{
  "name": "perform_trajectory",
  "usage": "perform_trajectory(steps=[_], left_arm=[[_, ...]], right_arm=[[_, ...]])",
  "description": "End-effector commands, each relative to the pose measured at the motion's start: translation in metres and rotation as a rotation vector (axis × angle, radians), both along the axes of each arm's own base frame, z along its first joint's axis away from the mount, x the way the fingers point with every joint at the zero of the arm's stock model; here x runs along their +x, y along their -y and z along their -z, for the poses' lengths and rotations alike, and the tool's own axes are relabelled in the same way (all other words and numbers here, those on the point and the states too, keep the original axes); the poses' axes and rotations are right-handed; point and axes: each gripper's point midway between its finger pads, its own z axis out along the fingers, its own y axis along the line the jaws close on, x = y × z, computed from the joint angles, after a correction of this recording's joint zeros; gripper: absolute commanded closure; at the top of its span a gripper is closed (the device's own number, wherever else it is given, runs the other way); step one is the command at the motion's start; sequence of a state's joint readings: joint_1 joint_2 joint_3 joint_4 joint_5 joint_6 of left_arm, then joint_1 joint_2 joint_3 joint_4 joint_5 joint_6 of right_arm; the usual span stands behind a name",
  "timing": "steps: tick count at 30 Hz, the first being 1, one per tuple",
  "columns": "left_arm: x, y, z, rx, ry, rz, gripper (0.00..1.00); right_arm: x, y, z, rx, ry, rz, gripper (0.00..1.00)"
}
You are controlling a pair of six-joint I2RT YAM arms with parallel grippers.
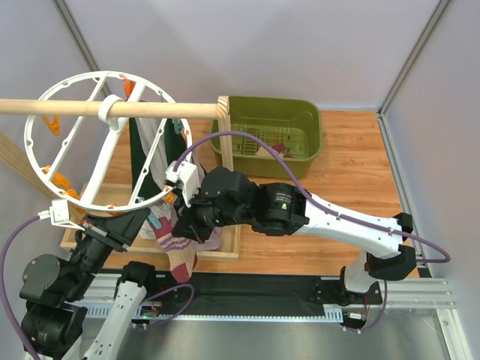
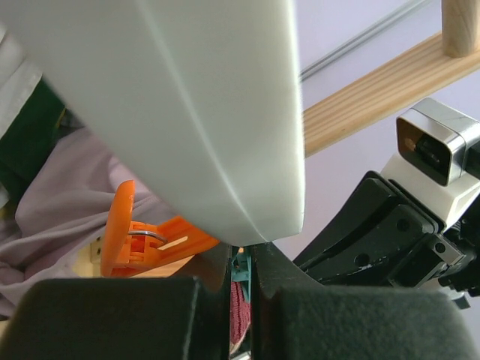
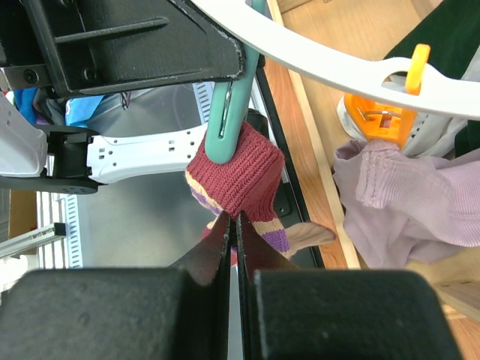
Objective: Clip the socks to the hanger
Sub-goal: Clamp the sock onto the hanger.
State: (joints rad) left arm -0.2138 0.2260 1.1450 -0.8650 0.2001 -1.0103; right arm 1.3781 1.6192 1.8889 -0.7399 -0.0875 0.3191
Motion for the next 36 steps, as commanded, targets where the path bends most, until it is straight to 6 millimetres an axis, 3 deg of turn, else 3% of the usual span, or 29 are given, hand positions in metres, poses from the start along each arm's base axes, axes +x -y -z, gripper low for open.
perform_trajectory(steps=[1, 7, 16, 20, 22, 26, 33, 36], left_arm=[[0.0, 0.003, 0.044, 0.014, -0.193, 0.015, 1.0], [-0.001, 0.003, 0.043, 0.013, -0.188, 0.016, 1.0], [-0.005, -0.001, 0.044, 0.02, -0.194, -0.001, 1.0], [-0.005, -0.001, 0.049, 0.017, -0.216, -0.004, 0.84], [-0.005, -0.002, 0.05, 0.017, -0.222, -0.009, 0.66], [-0.006, -0.004, 0.051, 0.017, -0.227, -0.02, 0.48], [-0.009, -0.007, 0.053, 0.014, -0.235, -0.036, 0.38], [-0.013, -0.01, 0.051, 0.021, -0.224, -0.047, 0.37]], right_arm=[[-0.002, -0.011, -0.019, 0.065, 0.03, -0.031, 1.0], [0.003, -0.016, -0.01, 0.041, 0.018, -0.021, 1.0], [0.01, -0.013, -0.019, 0.069, 0.031, 0.001, 1.0], [0.009, -0.013, -0.025, 0.081, 0.031, -0.005, 1.0], [0.009, -0.013, -0.028, 0.087, 0.034, -0.005, 1.0], [0.009, -0.011, -0.033, 0.097, 0.038, -0.006, 1.0], [0.009, -0.015, -0.031, 0.094, 0.034, -0.017, 1.0], [0.013, -0.015, -0.025, 0.07, 0.034, 0.001, 0.88]])
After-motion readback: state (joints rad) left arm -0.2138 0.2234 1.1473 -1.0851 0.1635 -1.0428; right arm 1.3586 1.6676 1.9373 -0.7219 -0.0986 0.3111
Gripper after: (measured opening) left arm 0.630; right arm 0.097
